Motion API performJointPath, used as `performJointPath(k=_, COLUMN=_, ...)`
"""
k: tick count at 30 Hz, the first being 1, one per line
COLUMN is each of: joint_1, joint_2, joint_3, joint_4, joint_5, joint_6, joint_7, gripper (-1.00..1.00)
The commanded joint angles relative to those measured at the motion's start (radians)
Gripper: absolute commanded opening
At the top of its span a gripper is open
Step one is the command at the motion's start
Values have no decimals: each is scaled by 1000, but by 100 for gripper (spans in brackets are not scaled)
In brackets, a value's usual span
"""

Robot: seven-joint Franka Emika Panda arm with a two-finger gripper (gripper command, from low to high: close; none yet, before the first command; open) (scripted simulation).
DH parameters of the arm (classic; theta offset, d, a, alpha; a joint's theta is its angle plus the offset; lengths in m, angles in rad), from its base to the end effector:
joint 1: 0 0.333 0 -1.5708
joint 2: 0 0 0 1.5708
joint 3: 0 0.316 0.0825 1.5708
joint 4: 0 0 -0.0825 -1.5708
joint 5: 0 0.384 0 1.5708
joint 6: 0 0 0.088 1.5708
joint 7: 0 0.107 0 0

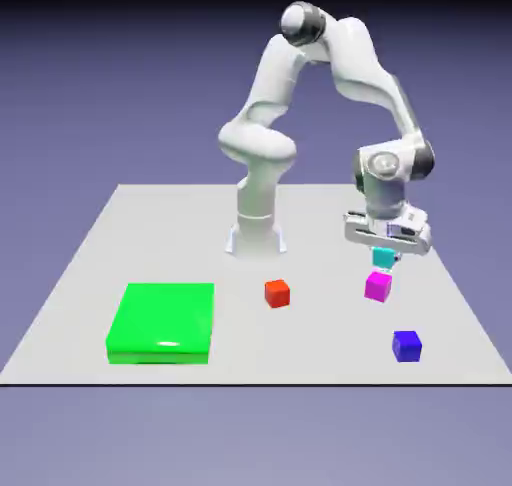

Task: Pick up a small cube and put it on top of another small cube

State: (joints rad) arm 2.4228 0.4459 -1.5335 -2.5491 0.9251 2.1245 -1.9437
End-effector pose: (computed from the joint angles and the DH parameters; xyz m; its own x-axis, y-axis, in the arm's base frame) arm 0.2643 0.3197 0.2385 -0.4786 0.8459 0.2355 0.8152 0.5277 -0.2386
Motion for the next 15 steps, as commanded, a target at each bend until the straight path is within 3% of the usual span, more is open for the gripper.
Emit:
performJointPath(k=1, joint_1=5, joint_2=-4, joint_3=-29, joint_4=-12, joint_5=-4, joint_6=0, joint_7=-7, gripper=-100)
performJointPath(k=12, joint_1=-233, joint_2=123, joint_3=310, joint_4=-3, joint_5=237, joint_6=51, joint_7=-145, gripper=-100)
performJointPath(k=13, joint_1=-233, joint_2=123, joint_3=310, joint_4=-3, joint_5=237, joint_6=51, joint_7=-145, gripper=100)
performJointPath(k=15, joint_1=-207, joint_2=109, joint_3=274, joint_4=-4, joint_5=212, joint_6=46, joint_7=-130, gripper=100)
